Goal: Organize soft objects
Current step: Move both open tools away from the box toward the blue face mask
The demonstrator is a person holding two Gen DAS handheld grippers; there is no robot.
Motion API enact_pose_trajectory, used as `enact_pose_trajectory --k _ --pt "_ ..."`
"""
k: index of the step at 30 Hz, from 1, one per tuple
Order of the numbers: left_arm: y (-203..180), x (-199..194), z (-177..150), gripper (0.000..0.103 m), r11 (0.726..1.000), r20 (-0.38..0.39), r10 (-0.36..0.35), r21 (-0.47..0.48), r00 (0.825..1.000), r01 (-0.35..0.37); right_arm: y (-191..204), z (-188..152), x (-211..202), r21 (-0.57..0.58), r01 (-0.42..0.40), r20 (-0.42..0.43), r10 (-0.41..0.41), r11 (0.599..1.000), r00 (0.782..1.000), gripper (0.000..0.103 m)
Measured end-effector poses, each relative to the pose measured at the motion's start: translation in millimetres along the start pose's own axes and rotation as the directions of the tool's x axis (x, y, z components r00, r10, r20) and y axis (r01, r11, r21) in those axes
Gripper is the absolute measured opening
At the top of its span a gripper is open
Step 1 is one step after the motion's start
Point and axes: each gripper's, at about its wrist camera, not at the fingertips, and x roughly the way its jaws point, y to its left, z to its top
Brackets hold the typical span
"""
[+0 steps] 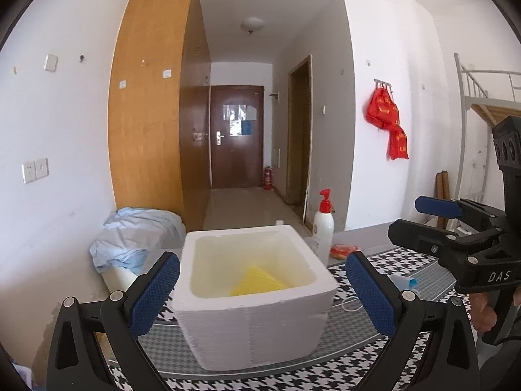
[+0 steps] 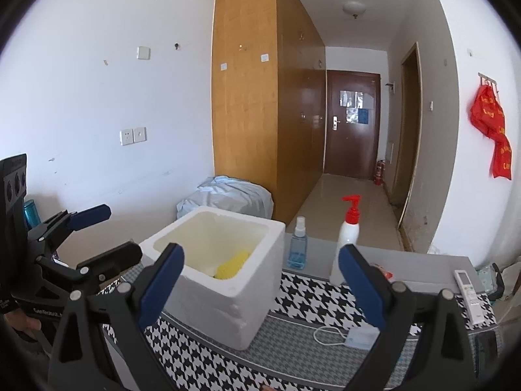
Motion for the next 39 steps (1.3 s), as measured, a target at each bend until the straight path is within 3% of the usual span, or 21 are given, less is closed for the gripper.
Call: enact_pose_trajectory --k 39 --pt "-66.0 -0.6 -4.1 0.102 0.99 -0.009 -0.137 0.035 0.991 0.137 -55.4 -39.1 -64.7 0.073 0.101 0.04 -0.104 0.992 0.994 0.101"
